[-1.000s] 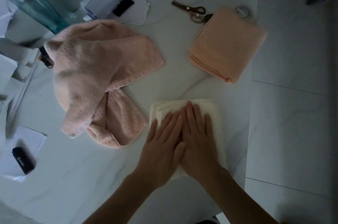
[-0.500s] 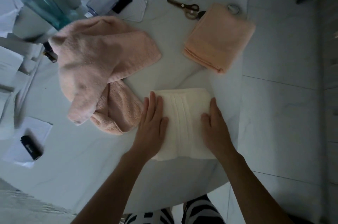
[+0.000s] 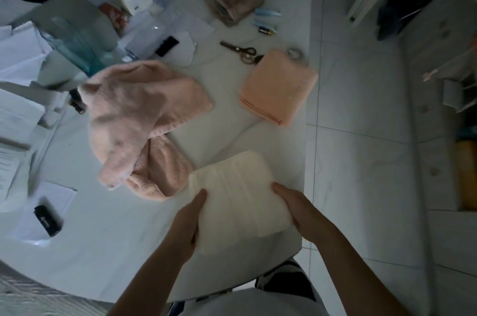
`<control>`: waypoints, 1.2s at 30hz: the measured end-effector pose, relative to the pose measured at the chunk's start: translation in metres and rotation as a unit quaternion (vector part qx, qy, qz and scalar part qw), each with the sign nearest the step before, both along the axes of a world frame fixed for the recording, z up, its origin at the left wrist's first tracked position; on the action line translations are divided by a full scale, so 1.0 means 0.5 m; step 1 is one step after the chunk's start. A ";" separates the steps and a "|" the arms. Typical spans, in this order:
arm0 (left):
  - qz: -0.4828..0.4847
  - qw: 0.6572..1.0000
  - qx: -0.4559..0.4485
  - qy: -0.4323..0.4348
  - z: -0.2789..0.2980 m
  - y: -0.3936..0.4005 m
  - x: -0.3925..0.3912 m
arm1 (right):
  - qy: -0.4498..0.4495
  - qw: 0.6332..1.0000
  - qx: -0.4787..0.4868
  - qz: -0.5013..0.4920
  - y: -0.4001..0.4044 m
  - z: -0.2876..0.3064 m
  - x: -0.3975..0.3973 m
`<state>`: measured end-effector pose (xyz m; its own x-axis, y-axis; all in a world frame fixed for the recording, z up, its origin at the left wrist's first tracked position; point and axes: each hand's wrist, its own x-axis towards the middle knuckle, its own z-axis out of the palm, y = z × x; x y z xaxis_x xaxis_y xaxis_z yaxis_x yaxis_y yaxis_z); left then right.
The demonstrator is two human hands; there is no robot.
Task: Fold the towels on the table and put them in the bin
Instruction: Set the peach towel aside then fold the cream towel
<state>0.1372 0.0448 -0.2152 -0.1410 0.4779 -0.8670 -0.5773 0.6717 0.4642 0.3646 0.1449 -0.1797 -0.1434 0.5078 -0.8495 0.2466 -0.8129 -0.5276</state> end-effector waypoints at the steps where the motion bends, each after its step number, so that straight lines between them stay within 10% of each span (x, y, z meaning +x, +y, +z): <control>1: 0.015 1.000 0.015 0.016 0.011 0.008 0.010 | 0.014 1.000 0.011 0.009 0.017 0.013 0.004; 7: 0.055 0.976 0.122 0.173 0.112 0.188 0.087 | 0.025 0.982 0.184 0.029 0.239 0.092 0.030; 13: 0.118 0.971 0.186 0.095 0.137 0.458 0.173 | 0.002 0.938 0.346 -0.036 0.556 0.132 0.033; 19: 0.108 0.962 0.030 0.248 0.060 0.575 0.242 | -0.181 0.880 0.366 0.243 0.679 0.022 0.068; 29: 0.134 0.946 0.054 0.290 0.092 0.615 0.280 | -0.137 0.833 0.465 0.268 0.751 0.061 0.023; 31: 0.089 0.927 0.007 0.363 0.095 0.620 0.298 | -0.197 0.788 0.482 0.328 0.762 0.058 0.021; 36: -0.180 0.747 0.095 0.633 0.058 0.643 0.318 | -0.194 0.581 0.602 0.512 0.710 0.009 -0.033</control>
<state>0.2964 0.3665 -0.1864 -0.6222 0.7806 -0.0597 0.6077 0.5296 0.5918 0.3480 0.5001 -0.1751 -0.8103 0.5849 -0.0363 0.5665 0.7658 -0.3043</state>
